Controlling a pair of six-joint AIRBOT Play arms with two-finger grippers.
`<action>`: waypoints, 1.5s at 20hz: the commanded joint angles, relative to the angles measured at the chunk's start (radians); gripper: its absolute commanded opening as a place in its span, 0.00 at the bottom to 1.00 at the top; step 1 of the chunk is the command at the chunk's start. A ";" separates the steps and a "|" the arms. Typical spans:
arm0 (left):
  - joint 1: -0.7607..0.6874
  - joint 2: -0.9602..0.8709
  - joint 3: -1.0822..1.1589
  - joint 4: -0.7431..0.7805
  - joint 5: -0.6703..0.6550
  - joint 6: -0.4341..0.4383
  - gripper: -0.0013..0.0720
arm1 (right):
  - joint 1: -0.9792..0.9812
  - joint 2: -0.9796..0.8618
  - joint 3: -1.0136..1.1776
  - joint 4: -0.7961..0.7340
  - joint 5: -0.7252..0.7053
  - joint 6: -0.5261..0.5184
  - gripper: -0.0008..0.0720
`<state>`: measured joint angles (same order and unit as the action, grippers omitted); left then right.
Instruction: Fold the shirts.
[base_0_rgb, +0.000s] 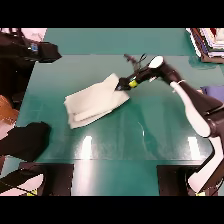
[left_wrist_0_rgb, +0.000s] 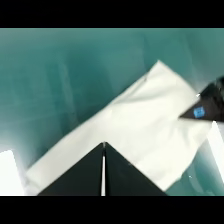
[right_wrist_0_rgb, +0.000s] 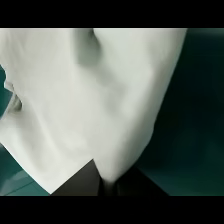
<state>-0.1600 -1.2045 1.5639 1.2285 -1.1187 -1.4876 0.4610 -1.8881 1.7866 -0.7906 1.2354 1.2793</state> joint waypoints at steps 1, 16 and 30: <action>-0.098 -0.001 0.000 0.002 0.037 0.003 0.05 | -0.138 0.138 0.051 -0.249 0.031 0.063 0.03; -0.147 -0.001 0.000 -0.010 0.098 -0.058 0.06 | -0.991 0.333 0.050 -0.353 0.073 0.101 0.03; -0.147 -0.001 0.000 -0.009 0.116 -0.054 0.06 | -1.149 0.547 0.045 -0.250 0.078 0.100 0.03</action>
<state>-0.3065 -1.2045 1.5635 1.2182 -1.0039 -1.5444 -0.6579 -1.3663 1.8366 -1.0462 1.2392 1.3792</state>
